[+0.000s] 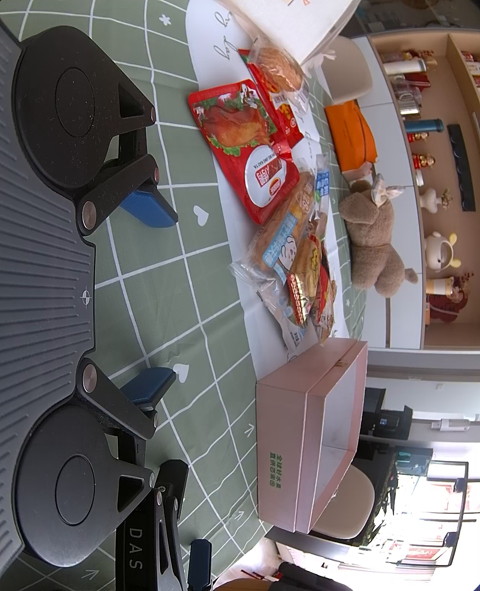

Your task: Organize snacks

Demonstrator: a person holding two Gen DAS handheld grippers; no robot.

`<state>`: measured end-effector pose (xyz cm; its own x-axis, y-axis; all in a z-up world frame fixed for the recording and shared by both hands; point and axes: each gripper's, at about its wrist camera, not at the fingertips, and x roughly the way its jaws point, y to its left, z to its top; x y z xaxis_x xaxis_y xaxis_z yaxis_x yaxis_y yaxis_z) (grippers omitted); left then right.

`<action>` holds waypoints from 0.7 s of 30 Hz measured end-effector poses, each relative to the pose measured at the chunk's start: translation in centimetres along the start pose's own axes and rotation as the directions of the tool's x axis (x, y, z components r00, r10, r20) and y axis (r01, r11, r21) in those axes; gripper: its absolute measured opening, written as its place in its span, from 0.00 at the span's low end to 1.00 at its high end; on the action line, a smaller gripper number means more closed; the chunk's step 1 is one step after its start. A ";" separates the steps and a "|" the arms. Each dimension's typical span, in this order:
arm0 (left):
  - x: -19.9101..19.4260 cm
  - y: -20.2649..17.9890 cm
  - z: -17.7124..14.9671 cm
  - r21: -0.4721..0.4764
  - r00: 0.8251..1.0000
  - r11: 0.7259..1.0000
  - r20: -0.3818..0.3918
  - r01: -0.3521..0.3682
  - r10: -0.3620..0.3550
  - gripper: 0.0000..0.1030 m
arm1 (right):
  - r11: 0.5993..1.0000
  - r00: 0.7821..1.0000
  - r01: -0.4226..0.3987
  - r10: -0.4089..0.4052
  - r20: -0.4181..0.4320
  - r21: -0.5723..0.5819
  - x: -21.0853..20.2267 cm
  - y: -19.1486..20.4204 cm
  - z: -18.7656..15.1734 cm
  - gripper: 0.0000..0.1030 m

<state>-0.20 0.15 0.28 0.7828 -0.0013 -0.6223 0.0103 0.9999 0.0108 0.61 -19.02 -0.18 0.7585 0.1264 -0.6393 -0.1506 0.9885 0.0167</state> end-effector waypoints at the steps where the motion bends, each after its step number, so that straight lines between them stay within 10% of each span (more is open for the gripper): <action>1: 0.0 0.0 0.0 0.000 1.000 1.000 0.000 0.000 0.000 0.85 | 1.000 1.000 0.000 0.000 0.000 0.000 0.0 0.0 0.0 1.00; 21: 0.0 0.1 -0.1 0.002 1.000 1.000 0.000 -0.003 0.003 0.86 | 1.000 1.000 0.000 0.000 0.000 0.000 0.0 0.0 0.0 1.00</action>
<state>-0.21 0.24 0.20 0.7827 0.0014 -0.6224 0.0094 0.9999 0.0141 0.60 -19.04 -0.17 0.7585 0.1264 -0.6393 -0.1506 0.9884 0.0167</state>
